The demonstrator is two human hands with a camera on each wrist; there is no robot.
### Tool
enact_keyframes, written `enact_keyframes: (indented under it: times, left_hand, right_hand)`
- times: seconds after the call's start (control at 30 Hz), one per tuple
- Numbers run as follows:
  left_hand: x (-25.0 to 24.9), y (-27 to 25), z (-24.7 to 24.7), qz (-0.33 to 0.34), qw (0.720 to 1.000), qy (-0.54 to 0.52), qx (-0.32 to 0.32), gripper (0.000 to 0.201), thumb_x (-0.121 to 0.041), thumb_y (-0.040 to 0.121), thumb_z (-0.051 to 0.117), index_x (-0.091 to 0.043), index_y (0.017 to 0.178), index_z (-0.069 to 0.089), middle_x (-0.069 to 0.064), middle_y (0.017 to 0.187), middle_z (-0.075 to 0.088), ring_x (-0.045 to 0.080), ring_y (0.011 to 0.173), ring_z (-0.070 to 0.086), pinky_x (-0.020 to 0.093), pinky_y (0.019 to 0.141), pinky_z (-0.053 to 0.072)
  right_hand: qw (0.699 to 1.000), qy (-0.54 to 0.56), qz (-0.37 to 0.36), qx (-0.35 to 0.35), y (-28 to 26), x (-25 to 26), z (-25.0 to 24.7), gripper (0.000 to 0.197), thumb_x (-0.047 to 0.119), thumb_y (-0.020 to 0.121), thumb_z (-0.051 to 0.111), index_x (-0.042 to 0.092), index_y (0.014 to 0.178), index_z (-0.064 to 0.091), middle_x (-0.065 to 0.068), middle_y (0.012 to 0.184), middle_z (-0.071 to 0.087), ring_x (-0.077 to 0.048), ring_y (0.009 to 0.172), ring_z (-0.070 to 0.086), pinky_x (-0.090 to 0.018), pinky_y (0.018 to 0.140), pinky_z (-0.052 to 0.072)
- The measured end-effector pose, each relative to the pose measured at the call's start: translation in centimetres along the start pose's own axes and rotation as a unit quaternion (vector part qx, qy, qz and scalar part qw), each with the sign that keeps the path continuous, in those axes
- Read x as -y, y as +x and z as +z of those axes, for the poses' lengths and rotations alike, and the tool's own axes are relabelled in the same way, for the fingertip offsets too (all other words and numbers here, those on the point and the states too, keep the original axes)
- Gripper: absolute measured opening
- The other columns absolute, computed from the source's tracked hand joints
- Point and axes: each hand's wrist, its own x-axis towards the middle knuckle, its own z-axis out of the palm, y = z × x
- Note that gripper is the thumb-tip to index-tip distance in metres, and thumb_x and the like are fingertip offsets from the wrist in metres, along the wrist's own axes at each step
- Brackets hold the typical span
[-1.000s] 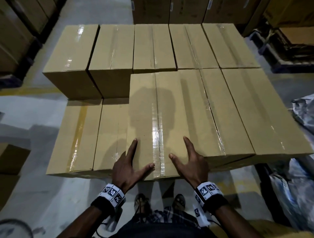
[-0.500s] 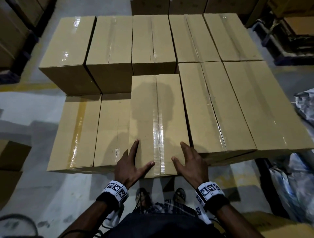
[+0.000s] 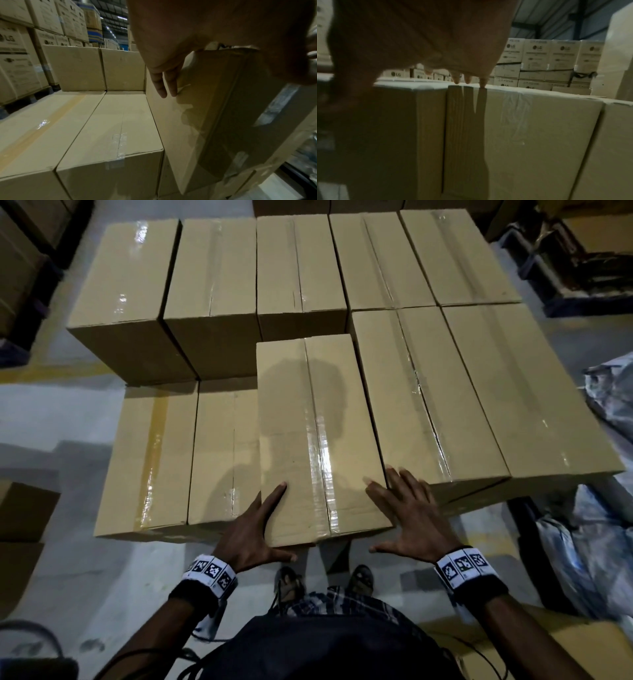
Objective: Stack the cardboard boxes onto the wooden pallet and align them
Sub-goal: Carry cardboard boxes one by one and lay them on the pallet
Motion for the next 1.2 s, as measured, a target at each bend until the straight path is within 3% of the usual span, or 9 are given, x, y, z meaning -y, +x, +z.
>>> enact_keyframes:
  times: [0.17, 0.3, 0.47, 0.57, 0.67, 0.8, 0.93, 1.07, 1.2]
  left_hand:
    - [-0.1, 0.3, 1.0, 0.024, 0.998, -0.032, -0.044, 0.133, -0.067, 0.062, 0.090, -0.059, 0.157, -0.002, -0.001, 0.160, 0.033, 0.029, 0.138, 0.047, 0.056, 0.109, 0.048]
    - [0.1, 0.5, 0.8, 0.031, 0.998, -0.028, -0.043, 0.134, -0.065, 0.061, 0.091, -0.057, 0.158, -0.001, -0.002, 0.161, 0.033, 0.027, 0.140, 0.045, 0.051, 0.111, 0.046]
    - [0.1, 1.7, 0.1, 0.021, 0.999, -0.004, -0.042, 0.135, -0.074, 0.055, 0.086, -0.062, 0.155, -0.004, 0.006, 0.161, 0.035, 0.036, 0.142, 0.043, 0.055, 0.104, 0.051]
    - [0.4, 2.4, -0.2, 0.037, 0.998, 0.012, -0.040, 0.133, -0.065, 0.062, 0.088, -0.061, 0.155, -0.007, 0.002, 0.168, 0.028, 0.035, 0.148, 0.036, 0.044, 0.117, 0.039]
    - [0.7, 2.9, -0.4, 0.049, 0.998, 0.024, -0.041, 0.134, -0.054, 0.066, 0.091, -0.059, 0.157, -0.007, -0.003, 0.171, 0.020, 0.032, 0.152, 0.029, 0.032, 0.119, 0.028]
    - [0.6, 3.4, -0.7, 0.047, 0.998, 0.027, -0.043, 0.134, -0.055, 0.066, 0.091, -0.059, 0.157, -0.007, -0.004, 0.171, 0.021, 0.031, 0.153, 0.029, 0.040, 0.120, 0.031]
    - [0.3, 4.0, -1.3, 0.038, 0.998, 0.024, -0.046, 0.135, -0.052, 0.064, 0.093, -0.060, 0.156, -0.005, -0.004, 0.171, 0.022, 0.029, 0.151, 0.031, 0.039, 0.119, 0.034]
    - [0.1, 4.5, -1.9, 0.033, 0.998, 0.020, -0.046, 0.135, -0.055, 0.062, 0.092, -0.066, 0.152, -0.008, 0.000, 0.170, 0.024, 0.033, 0.153, 0.028, 0.049, 0.119, 0.038]
    - [0.1, 4.8, -2.2, 0.034, 0.998, 0.013, -0.048, 0.135, -0.053, 0.062, 0.093, -0.067, 0.152, -0.006, -0.001, 0.170, 0.024, 0.031, 0.153, 0.029, 0.050, 0.119, 0.037]
  right_hand:
    - [0.999, -0.040, 0.017, -0.019, 0.5, -0.8, 1.5, 0.117, 0.072, 0.072, 0.075, 0.039, 0.163, 0.010, 0.001, 0.173, 0.005, -0.028, 0.158, 0.011, -0.058, 0.123, 0.023]
    - [0.998, -0.049, 0.015, -0.025, 0.6, -0.6, 1.4, 0.113, 0.067, 0.074, 0.077, 0.034, 0.164, 0.017, 0.002, 0.173, 0.008, -0.027, 0.159, 0.011, -0.054, 0.123, 0.019]
    - [0.999, -0.037, 0.020, -0.012, 0.9, -0.7, 1.1, 0.106, 0.057, 0.082, 0.076, 0.035, 0.165, 0.014, 0.006, 0.172, 0.004, -0.025, 0.159, 0.008, -0.051, 0.125, 0.015]
    - [0.999, -0.033, 0.026, -0.002, 1.3, -0.4, 0.6, 0.102, 0.053, 0.087, 0.074, 0.035, 0.165, 0.011, 0.008, 0.172, 0.001, -0.023, 0.160, 0.003, -0.048, 0.126, 0.010]
    - [0.999, -0.033, 0.028, 0.017, 1.8, -0.3, 0.1, 0.101, 0.052, 0.089, 0.072, 0.035, 0.165, 0.008, 0.008, 0.172, -0.003, -0.021, 0.160, -0.002, -0.047, 0.126, 0.007]
    - [0.999, -0.031, 0.032, 0.032, 2.5, -0.3, -0.4, 0.099, 0.050, 0.091, 0.071, 0.036, 0.165, 0.006, 0.008, 0.173, -0.004, -0.019, 0.160, -0.004, -0.046, 0.127, 0.005]
    - [0.998, -0.028, 0.038, 0.031, 3.5, -0.3, -0.7, 0.098, 0.048, 0.090, 0.073, 0.036, 0.164, 0.009, 0.005, 0.173, -0.003, -0.019, 0.160, -0.002, -0.046, 0.128, 0.007]
    - [0.999, -0.024, 0.039, 0.022, 4.4, -0.7, -1.3, 0.099, 0.049, 0.087, 0.076, 0.037, 0.164, 0.014, 0.001, 0.174, 0.000, -0.019, 0.160, 0.001, -0.045, 0.128, 0.009]
    - [0.998, -0.033, 0.038, 0.041, 5.2, -1.4, -1.8, 0.108, 0.047, 0.083, 0.081, 0.042, 0.163, 0.009, 0.008, 0.173, -0.006, -0.018, 0.160, -0.002, -0.047, 0.128, 0.007]
